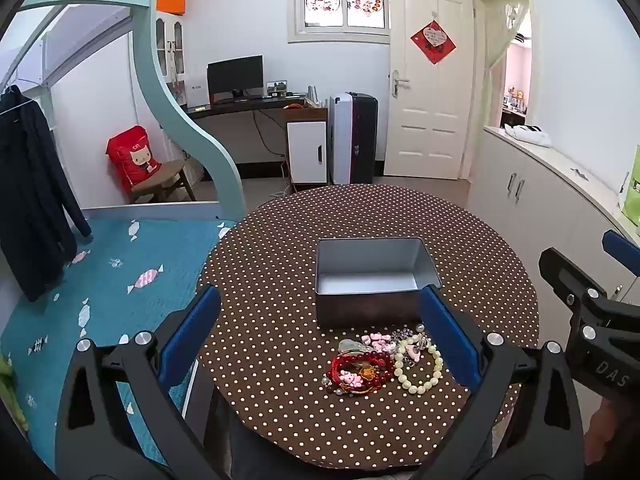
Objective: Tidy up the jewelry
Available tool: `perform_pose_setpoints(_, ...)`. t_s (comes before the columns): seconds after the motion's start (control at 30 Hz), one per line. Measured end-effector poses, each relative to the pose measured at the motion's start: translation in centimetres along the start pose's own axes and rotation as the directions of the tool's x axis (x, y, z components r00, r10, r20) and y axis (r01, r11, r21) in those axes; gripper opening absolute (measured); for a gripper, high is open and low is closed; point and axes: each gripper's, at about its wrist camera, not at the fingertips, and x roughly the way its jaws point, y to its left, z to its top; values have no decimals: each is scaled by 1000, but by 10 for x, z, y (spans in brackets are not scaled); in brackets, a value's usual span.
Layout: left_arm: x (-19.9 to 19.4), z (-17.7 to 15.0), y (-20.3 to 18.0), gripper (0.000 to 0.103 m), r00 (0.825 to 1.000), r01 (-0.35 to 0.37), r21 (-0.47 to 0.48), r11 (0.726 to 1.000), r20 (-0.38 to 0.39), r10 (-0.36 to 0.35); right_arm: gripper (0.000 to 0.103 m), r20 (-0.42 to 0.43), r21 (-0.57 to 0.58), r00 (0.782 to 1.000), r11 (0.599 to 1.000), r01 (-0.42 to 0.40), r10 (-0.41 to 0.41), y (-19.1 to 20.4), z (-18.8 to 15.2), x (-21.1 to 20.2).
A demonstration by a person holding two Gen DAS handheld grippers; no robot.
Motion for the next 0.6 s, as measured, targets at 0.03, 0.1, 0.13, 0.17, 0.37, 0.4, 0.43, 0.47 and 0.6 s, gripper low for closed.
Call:
perform_pose_setpoints(0.03, 0, 0, 0, 98, 1000, 0, 0, 1000, 1, 0, 96, 5, 5, 1000, 1000, -1, 1, 0, 0, 0)
perform_pose_setpoints(0.1, -1, -2, -2, 98, 1000, -3, 3, 1000, 2, 3, 96, 6, 7, 1000, 1000, -3, 3, -1, 0, 0)
perform_pose_setpoints(0.13, -1, -2, -2, 98, 1000, -4, 2, 1000, 4, 4, 96, 6, 8, 1000, 1000, -3, 3, -1, 0, -1)
perform_pose_setpoints(0.17, -1, -2, -2, 98, 1000, -4, 1, 1000, 6, 4, 96, 8, 9, 1000, 1000, -3, 3, -1, 0, -1)
perform_pose_setpoints(0.37, -3, -2, -3, 98, 1000, 3, 0, 1000, 17, -3, 96, 20, 20, 1000, 1000, -6, 6, -3, -2, -5)
perform_pose_setpoints(0.4, -3, -2, -3, 98, 1000, 3, 0, 1000, 17, -3, 96, 19, 21, 1000, 1000, -10, 9, -2, -3, -7)
perform_pose_setpoints(0.43, -4, -2, -2, 98, 1000, 5, -1, 1000, 17, -5, 96, 8, 30, 1000, 999, -13, 13, -5, -4, -1)
perform_pose_setpoints(0.47, -4, -2, -2, 98, 1000, 5, -2, 1000, 18, -5, 96, 5, 30, 1000, 999, -14, 13, -5, -4, -1)
perform_pose_setpoints(0.6, -4, -1, -4, 98, 1000, 11, -2, 1000, 15, -11, 96, -2, 31, 1000, 999, -13, 13, -5, -5, 1)
